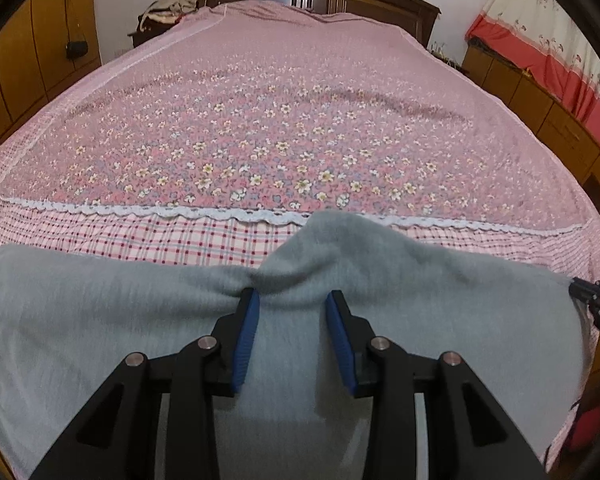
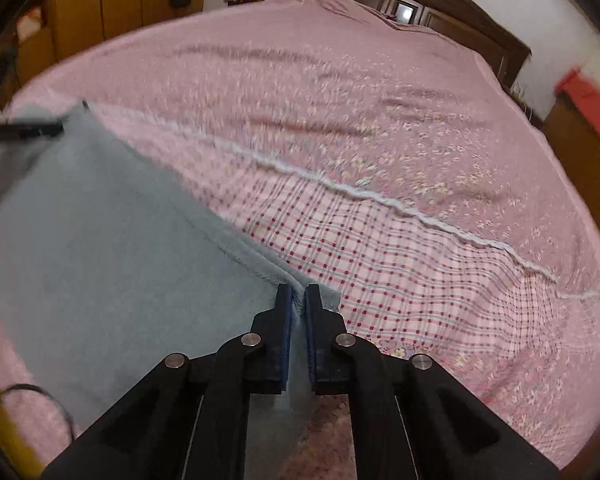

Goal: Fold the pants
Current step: 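Lay the sweatpants down and open both grippers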

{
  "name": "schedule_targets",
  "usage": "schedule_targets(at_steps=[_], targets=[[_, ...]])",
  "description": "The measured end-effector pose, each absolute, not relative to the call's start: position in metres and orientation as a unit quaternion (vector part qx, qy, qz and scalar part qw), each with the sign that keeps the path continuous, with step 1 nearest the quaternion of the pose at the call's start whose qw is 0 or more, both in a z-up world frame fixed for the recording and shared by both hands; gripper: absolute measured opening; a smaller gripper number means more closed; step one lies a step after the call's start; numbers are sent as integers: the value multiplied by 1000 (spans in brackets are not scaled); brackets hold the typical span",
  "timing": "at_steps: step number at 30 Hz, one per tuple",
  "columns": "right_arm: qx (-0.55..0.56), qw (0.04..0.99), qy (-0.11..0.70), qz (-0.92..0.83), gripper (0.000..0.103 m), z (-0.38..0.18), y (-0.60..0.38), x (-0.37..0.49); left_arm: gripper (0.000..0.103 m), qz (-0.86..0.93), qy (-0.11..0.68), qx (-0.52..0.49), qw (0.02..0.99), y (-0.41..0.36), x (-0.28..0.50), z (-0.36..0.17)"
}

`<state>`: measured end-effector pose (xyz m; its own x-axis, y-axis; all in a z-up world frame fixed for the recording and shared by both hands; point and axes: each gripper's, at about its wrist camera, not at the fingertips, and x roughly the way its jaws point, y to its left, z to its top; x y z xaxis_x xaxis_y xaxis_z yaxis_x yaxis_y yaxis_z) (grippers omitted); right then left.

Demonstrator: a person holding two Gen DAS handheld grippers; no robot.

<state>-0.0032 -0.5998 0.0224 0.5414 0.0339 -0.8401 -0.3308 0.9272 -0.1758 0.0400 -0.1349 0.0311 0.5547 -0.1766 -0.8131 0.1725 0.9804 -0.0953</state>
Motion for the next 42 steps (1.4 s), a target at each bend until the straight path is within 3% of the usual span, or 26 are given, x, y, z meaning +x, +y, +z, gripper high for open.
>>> schedule_targets(at_steps=[4, 10, 17, 25, 42], targets=[[-146, 868, 468, 81, 9, 23, -597, -1, 37, -103, 456, 6, 884, -133, 41, 36], [-75, 882, 461, 57, 19, 58, -597, -6, 37, -91, 443, -21, 892, -101, 38, 55], [-27, 887, 437, 146, 28, 82, -532, 6, 37, -33, 448, -42, 893, -52, 38, 57], [-5, 873, 436, 218, 35, 78, -446, 42, 37, 22, 450, -65, 890, 1, 29, 59], [-27, 817, 491, 301, 37, 25, -326, 102, 38, 62, 463, -72, 881, 46, 20, 49]])
